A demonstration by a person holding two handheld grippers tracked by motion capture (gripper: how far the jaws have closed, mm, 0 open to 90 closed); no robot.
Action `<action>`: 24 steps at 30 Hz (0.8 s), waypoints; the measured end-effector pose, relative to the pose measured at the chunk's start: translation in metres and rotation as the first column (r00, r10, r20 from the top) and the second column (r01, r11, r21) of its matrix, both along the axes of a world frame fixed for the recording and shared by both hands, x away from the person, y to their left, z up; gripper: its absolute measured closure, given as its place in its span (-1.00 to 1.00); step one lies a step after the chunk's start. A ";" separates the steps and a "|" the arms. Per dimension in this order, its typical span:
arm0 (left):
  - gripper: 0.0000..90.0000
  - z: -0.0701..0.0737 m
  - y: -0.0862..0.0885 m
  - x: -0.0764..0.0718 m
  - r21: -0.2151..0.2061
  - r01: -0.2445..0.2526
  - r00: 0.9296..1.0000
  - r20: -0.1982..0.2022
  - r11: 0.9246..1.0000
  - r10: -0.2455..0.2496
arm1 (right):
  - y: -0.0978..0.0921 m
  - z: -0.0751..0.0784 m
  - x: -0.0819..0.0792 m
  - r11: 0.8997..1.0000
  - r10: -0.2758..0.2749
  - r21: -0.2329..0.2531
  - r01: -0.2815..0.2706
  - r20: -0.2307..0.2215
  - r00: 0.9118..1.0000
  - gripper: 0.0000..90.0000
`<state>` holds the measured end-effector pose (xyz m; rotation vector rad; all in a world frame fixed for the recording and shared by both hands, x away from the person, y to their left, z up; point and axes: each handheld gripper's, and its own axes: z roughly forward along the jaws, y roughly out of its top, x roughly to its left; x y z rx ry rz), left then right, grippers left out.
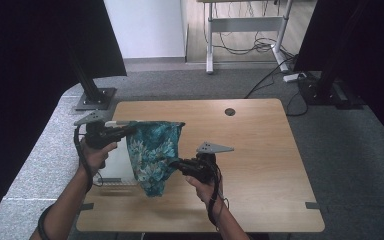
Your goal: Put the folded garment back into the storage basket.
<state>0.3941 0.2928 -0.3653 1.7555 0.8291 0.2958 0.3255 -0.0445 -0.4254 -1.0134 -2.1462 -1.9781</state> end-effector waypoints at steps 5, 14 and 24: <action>0.86 0.000 0.003 0.000 0.001 -0.001 1.000 -0.001 1.000 0.001 | 0.002 0.000 0.001 1.000 0.003 0.002 -0.003 -0.002 1.000 0.89; 0.86 -0.001 0.010 0.000 -0.008 -0.002 1.000 -0.007 1.000 0.002 | 0.009 0.001 0.003 1.000 0.011 0.003 -0.011 -0.002 1.000 0.89; 0.86 -0.004 0.021 0.002 -0.008 -0.001 1.000 -0.018 1.000 0.001 | 0.020 0.001 0.006 1.000 0.023 0.003 -0.023 -0.007 1.000 0.89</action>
